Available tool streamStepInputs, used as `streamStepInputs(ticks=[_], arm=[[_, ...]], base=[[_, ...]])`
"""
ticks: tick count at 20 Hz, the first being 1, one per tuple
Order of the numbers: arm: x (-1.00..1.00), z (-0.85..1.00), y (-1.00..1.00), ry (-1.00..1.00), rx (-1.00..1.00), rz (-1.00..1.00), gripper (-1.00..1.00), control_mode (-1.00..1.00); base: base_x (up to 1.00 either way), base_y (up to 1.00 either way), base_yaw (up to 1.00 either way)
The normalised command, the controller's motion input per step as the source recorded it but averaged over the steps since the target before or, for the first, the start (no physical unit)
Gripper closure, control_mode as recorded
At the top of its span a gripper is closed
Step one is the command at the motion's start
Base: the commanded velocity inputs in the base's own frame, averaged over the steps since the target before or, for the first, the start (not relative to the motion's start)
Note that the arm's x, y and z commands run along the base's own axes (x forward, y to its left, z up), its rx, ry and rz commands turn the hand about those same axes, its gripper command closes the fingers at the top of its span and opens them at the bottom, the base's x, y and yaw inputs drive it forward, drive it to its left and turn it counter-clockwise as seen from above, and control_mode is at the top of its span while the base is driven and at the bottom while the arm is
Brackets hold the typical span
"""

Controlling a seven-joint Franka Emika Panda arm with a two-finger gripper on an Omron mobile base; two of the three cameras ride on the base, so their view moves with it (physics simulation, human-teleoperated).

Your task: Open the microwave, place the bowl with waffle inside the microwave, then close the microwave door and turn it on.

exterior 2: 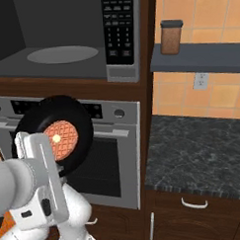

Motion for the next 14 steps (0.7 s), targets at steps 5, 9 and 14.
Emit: streamStepInputs(ticks=[5,9,14], arm=[[0.37,0.87,0.42,-0.04,0.12,-0.01,1.0,-1.0],[0.61,0.46,0.39,-0.15,0.08,-0.03,1.0,-1.0],[0.85,0.13,0.75,-0.07,0.01,-0.01,1.0,-1.0]], base=[[0.0,0.0,0.0],[0.0,0.0,0.0],[0.0,0.0,0.0]])
